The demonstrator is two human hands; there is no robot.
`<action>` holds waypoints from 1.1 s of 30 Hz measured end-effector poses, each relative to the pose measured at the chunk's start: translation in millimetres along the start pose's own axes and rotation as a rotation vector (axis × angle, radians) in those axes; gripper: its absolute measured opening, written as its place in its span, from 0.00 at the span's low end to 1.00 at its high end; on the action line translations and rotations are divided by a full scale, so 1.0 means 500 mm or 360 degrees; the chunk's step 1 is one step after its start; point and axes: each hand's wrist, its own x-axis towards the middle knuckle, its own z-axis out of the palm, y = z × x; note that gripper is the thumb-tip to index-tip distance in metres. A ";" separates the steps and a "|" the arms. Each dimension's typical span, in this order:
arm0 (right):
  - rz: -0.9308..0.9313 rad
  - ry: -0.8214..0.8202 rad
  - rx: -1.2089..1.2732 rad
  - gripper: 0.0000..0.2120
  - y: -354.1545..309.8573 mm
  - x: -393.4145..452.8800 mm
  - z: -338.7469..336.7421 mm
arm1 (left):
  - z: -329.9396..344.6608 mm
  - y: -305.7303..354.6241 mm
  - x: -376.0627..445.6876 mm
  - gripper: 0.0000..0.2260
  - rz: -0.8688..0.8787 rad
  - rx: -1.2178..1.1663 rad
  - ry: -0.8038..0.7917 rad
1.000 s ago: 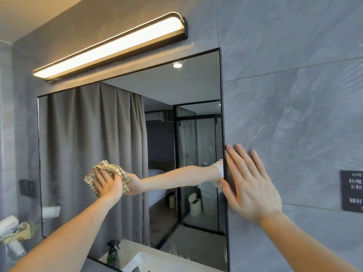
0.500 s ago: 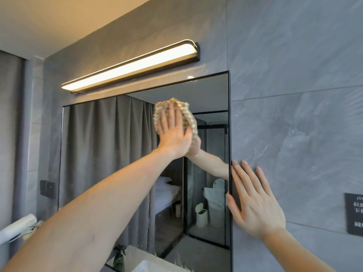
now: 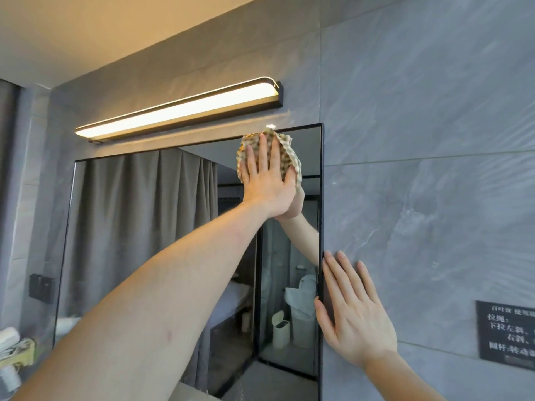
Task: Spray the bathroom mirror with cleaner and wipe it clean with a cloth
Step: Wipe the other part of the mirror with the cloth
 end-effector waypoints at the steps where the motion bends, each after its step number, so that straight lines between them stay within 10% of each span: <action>1: -0.0001 0.0001 0.0003 0.33 -0.001 0.000 0.001 | -0.007 0.008 0.012 0.33 -0.0103 -0.0047 -0.0006; 6: -0.0011 0.0018 0.0005 0.34 -0.001 -0.002 0.007 | -0.015 0.065 0.013 0.33 -0.0252 -0.0184 -0.0001; 20: 0.0003 0.0008 0.0023 0.34 0.001 -0.003 0.007 | -0.013 0.102 0.005 0.35 0.0501 0.0058 -0.0028; 33: -0.0014 0.0049 0.0002 0.33 -0.001 -0.001 0.005 | -0.007 -0.005 0.021 0.33 0.0032 -0.0008 0.0056</action>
